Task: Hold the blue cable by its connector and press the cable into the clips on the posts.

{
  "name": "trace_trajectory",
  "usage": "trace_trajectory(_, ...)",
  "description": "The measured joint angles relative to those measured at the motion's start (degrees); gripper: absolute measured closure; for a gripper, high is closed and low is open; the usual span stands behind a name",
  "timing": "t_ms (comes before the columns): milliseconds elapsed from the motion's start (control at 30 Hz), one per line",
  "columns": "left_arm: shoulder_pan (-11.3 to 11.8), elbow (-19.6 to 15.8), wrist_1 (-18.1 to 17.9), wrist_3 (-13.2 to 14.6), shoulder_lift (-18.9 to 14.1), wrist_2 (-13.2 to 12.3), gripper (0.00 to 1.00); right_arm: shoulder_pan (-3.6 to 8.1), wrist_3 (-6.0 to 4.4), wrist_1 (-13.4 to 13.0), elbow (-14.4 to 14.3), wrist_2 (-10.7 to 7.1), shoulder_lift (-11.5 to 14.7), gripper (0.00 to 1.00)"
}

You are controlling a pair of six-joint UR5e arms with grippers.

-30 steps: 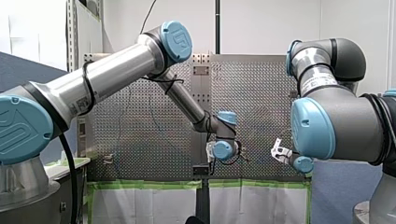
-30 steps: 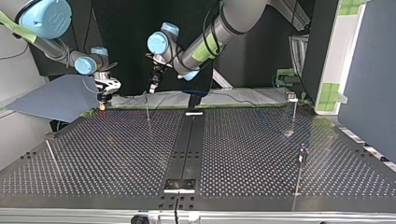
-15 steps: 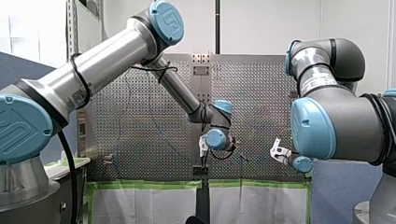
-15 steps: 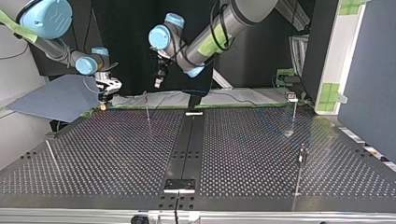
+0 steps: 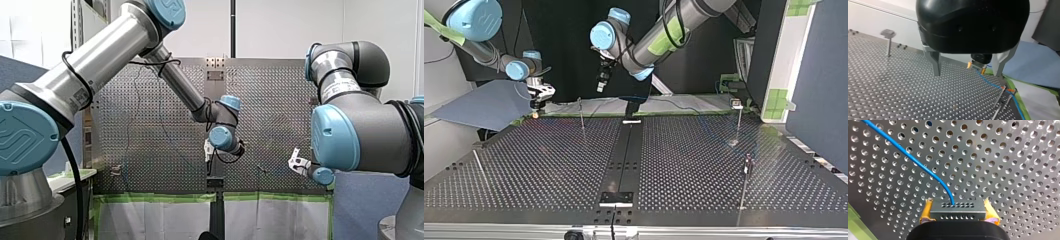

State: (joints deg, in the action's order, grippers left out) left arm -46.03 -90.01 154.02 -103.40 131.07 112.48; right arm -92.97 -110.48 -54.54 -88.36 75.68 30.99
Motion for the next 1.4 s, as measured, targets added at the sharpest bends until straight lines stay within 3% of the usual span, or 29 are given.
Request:
trace_trajectory(267,0.6,-3.9,0.3,-0.5,-3.9,-0.5,0.0,-0.13,0.14,0.0,0.0,0.0,0.0,1.0)
trace_trajectory(600,1.1,-8.2,-3.5,-4.1,-8.2,-4.1,0.0,-0.2,0.74,0.1,0.0,0.02,0.0,1.0)
trace_trajectory(1000,1.2,-13.8,-8.5,-5.8,-13.8,-4.7,0.0,-0.14,2.48,2.0,0.0,0.34,0.0,1.0)
trace_trajectory(1400,1.2,-19.7,-8.9,-5.6,-19.7,-4.7,0.0,0.14,4.4,4.3,0.0,0.19,1.7,1.0)
